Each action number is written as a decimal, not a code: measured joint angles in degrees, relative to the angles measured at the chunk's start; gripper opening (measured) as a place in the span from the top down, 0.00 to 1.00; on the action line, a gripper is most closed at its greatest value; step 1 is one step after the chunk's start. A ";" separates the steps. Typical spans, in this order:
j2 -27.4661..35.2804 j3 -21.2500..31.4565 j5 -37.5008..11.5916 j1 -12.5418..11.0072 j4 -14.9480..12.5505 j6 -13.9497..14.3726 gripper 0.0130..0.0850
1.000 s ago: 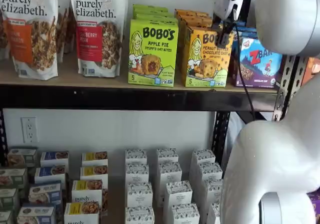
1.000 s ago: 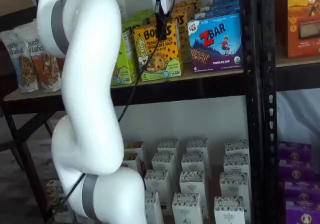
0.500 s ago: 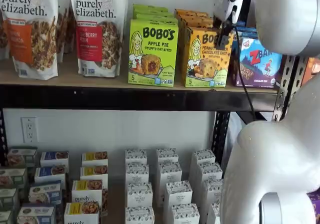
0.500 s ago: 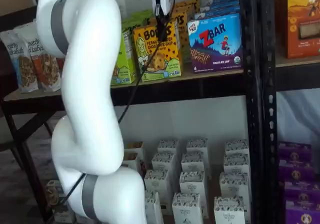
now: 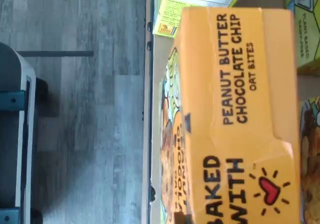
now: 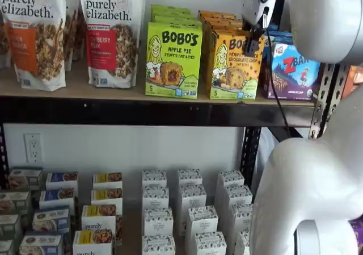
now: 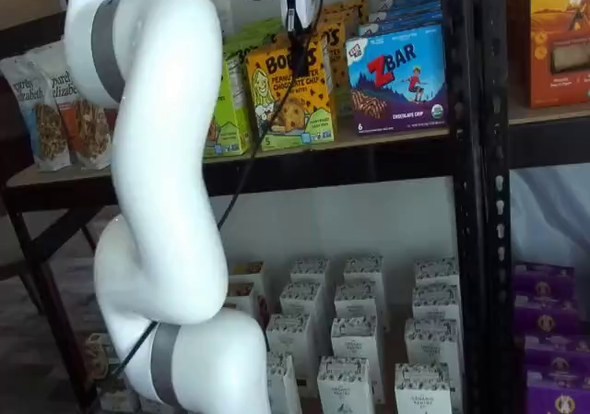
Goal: Pick up the orange box on the top shelf, the fifth box from the left
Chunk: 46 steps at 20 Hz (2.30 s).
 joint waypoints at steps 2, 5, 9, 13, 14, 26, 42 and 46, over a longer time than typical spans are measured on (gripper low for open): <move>-0.22 0.24 -0.14 -0.03 0.01 -0.03 0.67; -0.81 0.70 -0.24 -0.12 0.11 -0.08 0.67; -2.12 1.51 -0.21 -0.54 1.08 -0.24 0.67; -3.62 2.19 0.18 -0.77 1.76 -0.22 0.67; -4.06 2.43 0.24 -0.77 1.72 -0.17 0.67; -12.11 8.68 2.14 -0.54 -0.69 -0.25 0.67; -26.57 21.91 4.29 -1.36 -1.73 -1.12 0.67; -29.99 24.70 3.94 -1.96 -1.31 -1.56 0.67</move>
